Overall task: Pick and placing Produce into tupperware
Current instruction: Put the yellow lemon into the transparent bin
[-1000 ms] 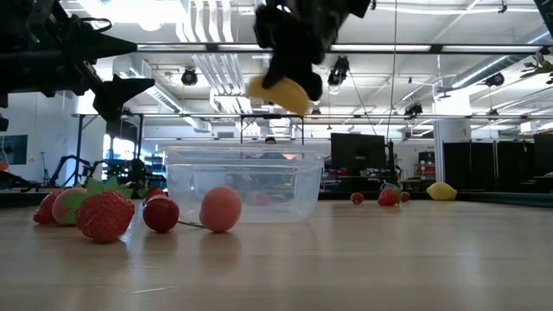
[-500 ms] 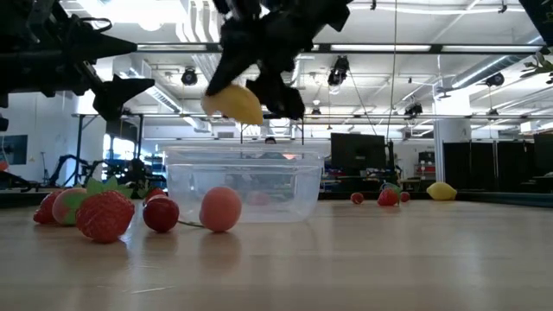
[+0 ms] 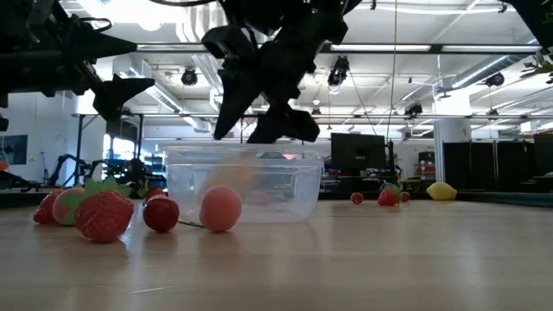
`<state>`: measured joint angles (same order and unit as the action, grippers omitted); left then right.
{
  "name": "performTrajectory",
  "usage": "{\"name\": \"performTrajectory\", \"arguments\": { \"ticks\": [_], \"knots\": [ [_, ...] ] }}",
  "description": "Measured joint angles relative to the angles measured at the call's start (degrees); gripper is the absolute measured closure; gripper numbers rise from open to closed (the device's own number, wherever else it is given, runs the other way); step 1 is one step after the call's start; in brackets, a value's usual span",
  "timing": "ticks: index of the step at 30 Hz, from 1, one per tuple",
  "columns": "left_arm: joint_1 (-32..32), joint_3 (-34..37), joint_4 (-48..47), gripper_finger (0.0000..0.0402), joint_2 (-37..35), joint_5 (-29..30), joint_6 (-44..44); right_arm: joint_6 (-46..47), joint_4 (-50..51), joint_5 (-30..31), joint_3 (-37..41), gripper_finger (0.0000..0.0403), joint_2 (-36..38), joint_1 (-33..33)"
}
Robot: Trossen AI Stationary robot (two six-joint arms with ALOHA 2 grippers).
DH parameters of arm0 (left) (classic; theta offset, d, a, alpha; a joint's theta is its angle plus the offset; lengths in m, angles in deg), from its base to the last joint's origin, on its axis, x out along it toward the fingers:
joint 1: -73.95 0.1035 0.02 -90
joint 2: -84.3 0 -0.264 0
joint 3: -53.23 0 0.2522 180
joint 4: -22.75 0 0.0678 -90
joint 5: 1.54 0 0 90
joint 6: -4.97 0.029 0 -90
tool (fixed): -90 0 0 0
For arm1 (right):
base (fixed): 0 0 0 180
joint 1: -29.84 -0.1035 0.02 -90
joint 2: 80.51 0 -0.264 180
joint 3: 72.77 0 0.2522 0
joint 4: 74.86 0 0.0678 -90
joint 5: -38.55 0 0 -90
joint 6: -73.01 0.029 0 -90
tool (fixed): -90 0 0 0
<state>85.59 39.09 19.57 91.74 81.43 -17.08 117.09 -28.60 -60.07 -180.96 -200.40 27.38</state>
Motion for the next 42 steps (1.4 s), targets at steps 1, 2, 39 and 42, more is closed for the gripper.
{"name": "performTrajectory", "arguments": {
  "ticks": [1, 2, 39, 42],
  "knots": [
    [0.0, 0.0, 0.0, 0.0088, 0.0, 0.0, 0.0, 0.3, 0.1, -0.3, 0.0, 0.0197, -0.4, 0.0],
    [0.0, 0.0, 0.0, 0.0088, 0.0, 0.0, 0.0, 0.5, 0.4, -0.3, 0.0, 0.0194, -1.0, 0.0],
    [0.0, 0.0, 0.0, 0.0088, 0.0, 0.0, 0.0, -4.8, 55.6, 12.8, -12.1, 0.0195, 4.0, 19.3],
    [0.0, 0.0, 0.0, 0.0088, 0.0, 0.0, 0.0, -4.5, 53.9, 9.6, -9.2, 0.0196, 4.1, 19.4]
  ]
}}
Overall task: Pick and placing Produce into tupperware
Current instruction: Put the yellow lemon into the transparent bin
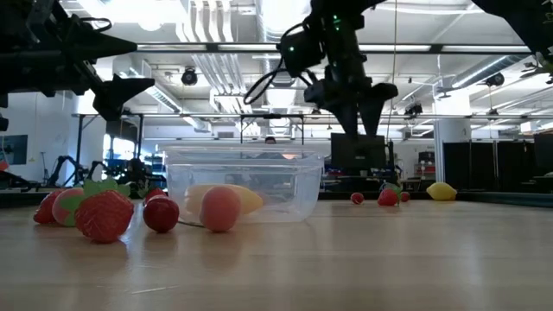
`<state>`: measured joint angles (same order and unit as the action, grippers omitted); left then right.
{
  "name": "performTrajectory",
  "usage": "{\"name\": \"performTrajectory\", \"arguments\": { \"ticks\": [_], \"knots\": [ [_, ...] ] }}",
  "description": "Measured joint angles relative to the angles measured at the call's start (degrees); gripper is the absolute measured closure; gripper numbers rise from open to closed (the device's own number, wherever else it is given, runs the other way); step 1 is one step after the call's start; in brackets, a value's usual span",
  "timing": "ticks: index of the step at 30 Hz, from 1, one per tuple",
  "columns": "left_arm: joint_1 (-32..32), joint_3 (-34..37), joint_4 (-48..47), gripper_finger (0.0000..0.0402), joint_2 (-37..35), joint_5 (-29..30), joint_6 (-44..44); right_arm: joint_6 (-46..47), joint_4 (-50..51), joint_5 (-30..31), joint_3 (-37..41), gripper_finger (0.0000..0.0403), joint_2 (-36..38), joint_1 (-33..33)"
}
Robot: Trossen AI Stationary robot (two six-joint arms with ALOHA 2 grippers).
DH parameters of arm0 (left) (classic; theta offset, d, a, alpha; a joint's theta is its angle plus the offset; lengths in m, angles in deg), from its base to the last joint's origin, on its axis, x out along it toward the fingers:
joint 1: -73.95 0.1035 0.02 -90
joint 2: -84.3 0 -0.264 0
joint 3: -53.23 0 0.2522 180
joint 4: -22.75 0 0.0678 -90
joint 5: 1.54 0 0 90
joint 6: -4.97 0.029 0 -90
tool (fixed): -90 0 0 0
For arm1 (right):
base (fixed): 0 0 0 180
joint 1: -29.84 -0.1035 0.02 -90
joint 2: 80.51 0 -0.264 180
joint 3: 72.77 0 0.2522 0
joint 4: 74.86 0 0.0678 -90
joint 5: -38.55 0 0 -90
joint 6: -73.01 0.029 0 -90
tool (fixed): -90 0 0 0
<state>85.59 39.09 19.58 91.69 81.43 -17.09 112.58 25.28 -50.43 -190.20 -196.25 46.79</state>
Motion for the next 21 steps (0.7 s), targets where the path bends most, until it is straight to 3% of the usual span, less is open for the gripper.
{"name": "performTrajectory", "arguments": {
  "ticks": [6, 11, 13, 16, 19, 21],
  "knots": [
    [0.0, 0.0, 0.0, 0.0088, 0.1, 0.0, 0.0, -0.4, -10.6, -6.0, 1.9, 0.0196, 0.1, -2.8],
    [0.0, 0.0, 0.0, 0.0088, 0.0, 0.0, 0.0, -1.0, -31.0, -19.0, -0.1, 0.0197, 0.8, -4.7],
    [0.0, 0.0, 0.0, 0.0088, 0.1, 0.0, 0.0, 1.4, -35.9, -17.9, -1.6, 0.0197, 1.1, -4.9],
    [0.0, 0.0, 0.1, 0.0088, 0.1, 0.0, 0.0, 2.4, -36.7, -10.4, -5.2, 0.0197, 1.7, -4.2],
    [0.0, 0.0, 0.0, 0.0088, 0.0, 0.0, 0.0, -0.5, -36.6, -4.6, -8.5, 0.0197, 4.3, -2.9],
    [0.0, 0.0, 0.1, 0.0088, 0.0, 0.0, 0.0, -2.9, -37.2, -3.9, -10.0, 0.0197, 7.4, -2.0]
  ]
}}
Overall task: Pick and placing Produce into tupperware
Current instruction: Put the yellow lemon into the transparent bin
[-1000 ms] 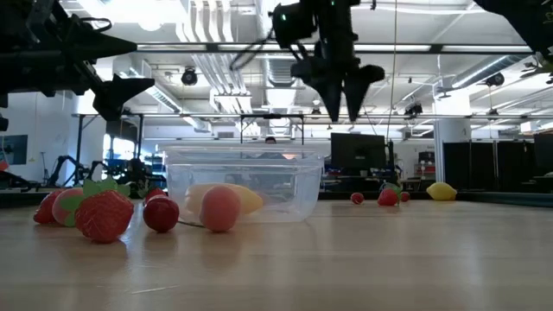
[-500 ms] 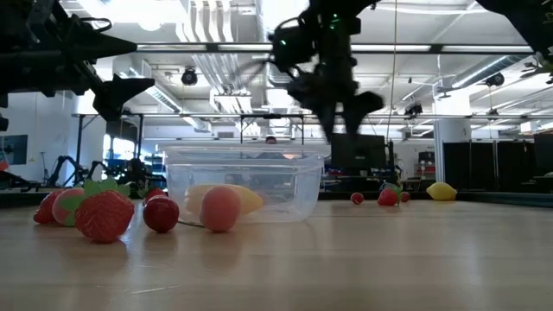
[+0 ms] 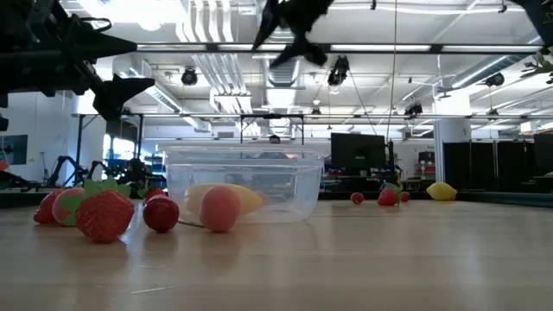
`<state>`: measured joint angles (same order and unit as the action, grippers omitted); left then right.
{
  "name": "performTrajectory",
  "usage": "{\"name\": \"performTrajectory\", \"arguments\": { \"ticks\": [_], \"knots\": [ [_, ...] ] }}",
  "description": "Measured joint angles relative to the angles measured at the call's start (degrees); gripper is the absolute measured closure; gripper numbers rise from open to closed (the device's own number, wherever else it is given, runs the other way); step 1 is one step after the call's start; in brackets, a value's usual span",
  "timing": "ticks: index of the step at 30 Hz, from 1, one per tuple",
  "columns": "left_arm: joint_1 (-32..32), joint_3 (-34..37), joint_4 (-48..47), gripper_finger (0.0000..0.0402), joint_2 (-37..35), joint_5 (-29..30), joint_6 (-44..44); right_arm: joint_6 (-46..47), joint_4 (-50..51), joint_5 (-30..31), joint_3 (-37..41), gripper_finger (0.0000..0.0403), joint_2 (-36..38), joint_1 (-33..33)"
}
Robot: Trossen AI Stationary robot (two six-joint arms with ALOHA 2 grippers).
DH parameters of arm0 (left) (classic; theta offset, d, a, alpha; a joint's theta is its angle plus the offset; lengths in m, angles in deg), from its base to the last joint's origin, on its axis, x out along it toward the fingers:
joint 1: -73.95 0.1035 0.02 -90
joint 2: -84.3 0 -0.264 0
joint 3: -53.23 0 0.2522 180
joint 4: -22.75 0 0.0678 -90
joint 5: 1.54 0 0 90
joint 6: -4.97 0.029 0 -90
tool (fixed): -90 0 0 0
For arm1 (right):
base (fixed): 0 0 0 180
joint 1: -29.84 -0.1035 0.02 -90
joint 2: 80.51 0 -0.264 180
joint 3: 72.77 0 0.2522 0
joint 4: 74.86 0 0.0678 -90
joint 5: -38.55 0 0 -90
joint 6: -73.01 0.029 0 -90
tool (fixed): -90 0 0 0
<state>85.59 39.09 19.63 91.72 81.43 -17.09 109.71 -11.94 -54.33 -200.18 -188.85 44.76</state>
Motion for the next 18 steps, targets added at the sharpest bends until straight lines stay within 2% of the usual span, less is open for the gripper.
{"name": "performTrajectory", "arguments": {
  "ticks": [4, 6, 10, 18],
  "knots": [
    [0.0, 0.0, 0.0, 0.0088, 0.0, 0.0, 0.0, -5.2, -5.0, 0.4, -1.3, 0.0197, 6.9, 0.8],
    [0.0, 0.0, -0.1, 0.0088, -0.1, 0.0, 0.0, -7.9, -8.4, 2.6, -0.7, 0.0197, 10.4, 0.7],
    [0.0, 0.0, -0.1, 0.0088, 0.0, 0.0, 0.0, -12.8, -9.1, 7.1, 0.9, 0.0197, 16.9, -0.8],
    [0.0, 0.0, -0.1, 0.0088, 0.0, 0.0, 0.0, -16.6, -9.7, 8.6, 10.5, 0.0197, 26.9, -11.1]
  ]
}}
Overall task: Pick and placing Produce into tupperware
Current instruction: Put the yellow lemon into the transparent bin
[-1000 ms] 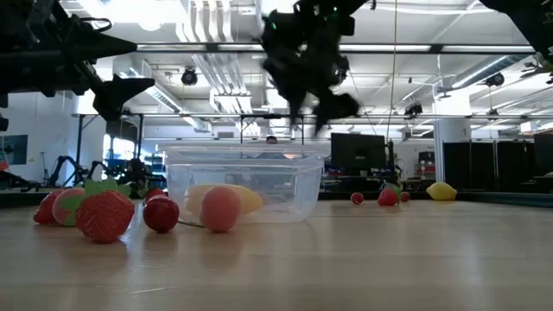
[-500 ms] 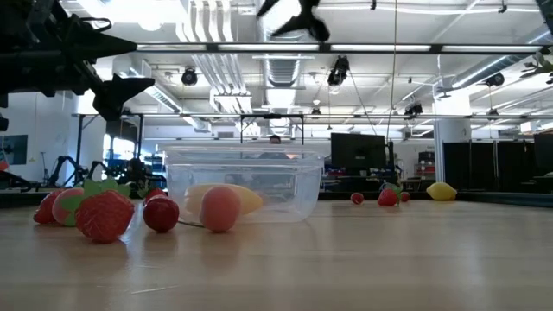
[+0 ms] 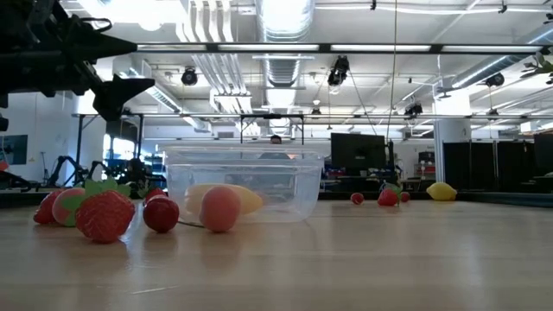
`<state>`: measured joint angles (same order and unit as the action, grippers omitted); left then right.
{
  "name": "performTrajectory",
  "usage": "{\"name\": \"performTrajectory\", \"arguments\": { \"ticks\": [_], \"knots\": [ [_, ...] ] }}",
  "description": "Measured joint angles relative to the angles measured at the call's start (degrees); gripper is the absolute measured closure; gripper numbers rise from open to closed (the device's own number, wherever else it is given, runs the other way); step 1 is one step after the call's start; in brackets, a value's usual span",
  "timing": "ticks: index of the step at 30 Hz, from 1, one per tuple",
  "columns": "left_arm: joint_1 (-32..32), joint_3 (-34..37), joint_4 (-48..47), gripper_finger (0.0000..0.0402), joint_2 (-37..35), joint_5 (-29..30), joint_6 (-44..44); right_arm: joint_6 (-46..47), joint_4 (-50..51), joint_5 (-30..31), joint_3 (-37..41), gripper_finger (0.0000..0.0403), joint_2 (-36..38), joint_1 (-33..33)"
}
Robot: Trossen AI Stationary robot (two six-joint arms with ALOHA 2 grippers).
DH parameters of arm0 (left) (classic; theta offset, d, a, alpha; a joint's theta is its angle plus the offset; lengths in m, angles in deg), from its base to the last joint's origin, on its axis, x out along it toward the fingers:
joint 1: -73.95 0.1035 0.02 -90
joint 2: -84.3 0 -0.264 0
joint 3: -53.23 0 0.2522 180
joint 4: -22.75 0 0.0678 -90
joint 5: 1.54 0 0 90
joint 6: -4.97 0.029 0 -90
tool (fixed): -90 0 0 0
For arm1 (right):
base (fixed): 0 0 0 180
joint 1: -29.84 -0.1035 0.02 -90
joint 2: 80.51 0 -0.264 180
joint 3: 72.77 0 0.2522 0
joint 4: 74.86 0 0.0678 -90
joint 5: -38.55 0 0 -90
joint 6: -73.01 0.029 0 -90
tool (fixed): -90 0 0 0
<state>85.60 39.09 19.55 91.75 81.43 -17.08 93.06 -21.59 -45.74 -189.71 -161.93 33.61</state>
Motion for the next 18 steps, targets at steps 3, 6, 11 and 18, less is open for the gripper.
{"name": "performTrajectory", "arguments": {
  "ticks": [3, 6, 11, 18],
  "knots": [
    [0.0, 0.0, 0.0, 0.0088, 0.0, 0.0, 0.0, 1.7, -1.4, 5.5, 5.9, 0.0197, 3.9, -5.0],
    [0.0, 0.0, 0.0, 0.0088, -0.1, 0.0, 0.0, 6.1, -3.0, 11.0, 13.6, 0.0197, 8.6, -8.7],
    [0.0, 0.0, 0.0, 0.0088, 0.0, 0.0, 0.0, 13.0, -10.3, 18.0, 26.9, 0.0197, 17.1, -12.9],
    [0.0, 0.0, 0.0, 0.0088, 0.0, 0.0, 0.0, 18.7, -15.6, 32.2, 37.5, 0.0197, 23.5, -11.3]
  ]
}}
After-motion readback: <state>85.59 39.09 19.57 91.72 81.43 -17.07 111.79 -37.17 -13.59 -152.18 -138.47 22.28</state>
